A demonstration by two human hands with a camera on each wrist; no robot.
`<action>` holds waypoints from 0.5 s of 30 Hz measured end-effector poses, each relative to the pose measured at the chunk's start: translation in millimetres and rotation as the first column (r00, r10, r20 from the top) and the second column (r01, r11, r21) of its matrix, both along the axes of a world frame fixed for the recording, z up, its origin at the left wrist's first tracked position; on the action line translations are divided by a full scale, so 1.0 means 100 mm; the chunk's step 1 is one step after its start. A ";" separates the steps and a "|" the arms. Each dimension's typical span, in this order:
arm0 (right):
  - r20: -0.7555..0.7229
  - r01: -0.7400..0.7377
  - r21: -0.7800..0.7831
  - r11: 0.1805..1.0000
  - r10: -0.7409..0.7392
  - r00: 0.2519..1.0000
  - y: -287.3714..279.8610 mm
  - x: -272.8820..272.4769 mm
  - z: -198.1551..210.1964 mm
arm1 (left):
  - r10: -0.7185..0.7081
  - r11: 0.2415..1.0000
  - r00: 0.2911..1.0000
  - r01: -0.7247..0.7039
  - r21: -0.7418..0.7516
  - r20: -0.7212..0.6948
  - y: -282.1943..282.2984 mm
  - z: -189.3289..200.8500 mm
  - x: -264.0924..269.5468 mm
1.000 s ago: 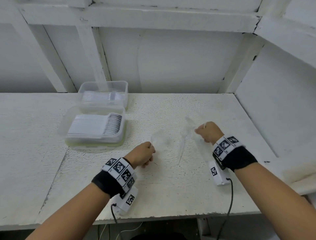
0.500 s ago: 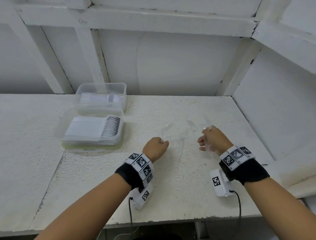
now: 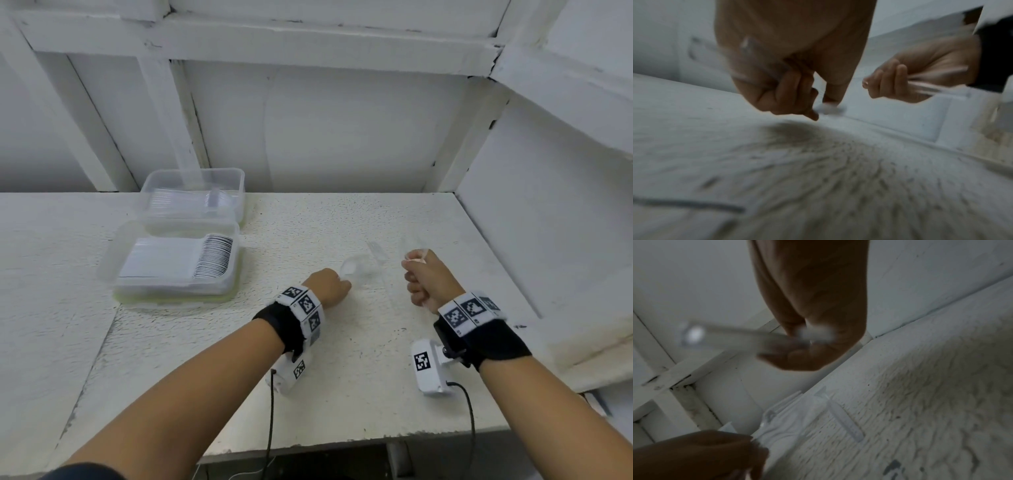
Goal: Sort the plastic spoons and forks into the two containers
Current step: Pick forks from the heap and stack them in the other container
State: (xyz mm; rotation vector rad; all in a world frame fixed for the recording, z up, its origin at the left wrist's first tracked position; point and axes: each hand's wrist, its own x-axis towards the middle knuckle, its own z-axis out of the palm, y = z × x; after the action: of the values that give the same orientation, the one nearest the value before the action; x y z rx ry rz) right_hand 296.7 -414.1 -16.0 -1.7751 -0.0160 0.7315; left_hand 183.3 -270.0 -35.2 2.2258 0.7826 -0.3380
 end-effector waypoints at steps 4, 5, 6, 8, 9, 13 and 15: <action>0.243 -0.119 -0.399 0.909 0.230 0.942 0.22 0.01 0.01 | 0.088 0.989 0.992 -0.076 -0.125 0.093 0.16 0.12 -0.29; 0.260 -0.139 -0.503 0.853 0.302 0.917 0.27 0.00 0.02 | 0.117 0.979 0.987 -0.096 -0.182 0.110 0.19 0.13 -0.36; 0.266 -0.144 -0.583 0.800 0.356 0.896 0.31 -0.01 0.01 | 0.156 0.963 0.980 -0.124 -0.238 0.121 0.22 0.13 -0.43; 0.257 -0.174 -0.649 0.740 0.429 0.866 0.35 -0.05 0.00 | 0.228 0.929 0.966 -0.178 -0.325 0.123 0.27 0.13 -0.55; 0.269 -0.196 -0.647 0.737 0.461 0.846 0.35 -0.07 0.00 | 0.264 0.908 0.957 -0.204 -0.365 0.120 0.29 0.13 -0.61; 0.264 -0.222 -0.667 0.711 0.504 0.822 0.41 -0.11 -0.02 | 0.352 0.861 0.926 -0.264 -0.435 0.134 0.32 0.17 -0.82; 0.261 -0.194 -0.665 0.721 0.468 0.844 0.45 -0.12 0.00 | 0.393 0.841 0.905 -0.284 -0.461 0.160 0.32 0.18 -0.89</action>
State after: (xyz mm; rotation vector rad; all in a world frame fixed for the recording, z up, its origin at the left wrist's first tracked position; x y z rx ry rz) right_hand 285.0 -369.0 -15.9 -2.5963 -0.4553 0.6377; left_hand 94.0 -238.0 -17.2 1.6353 0.8554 -0.0415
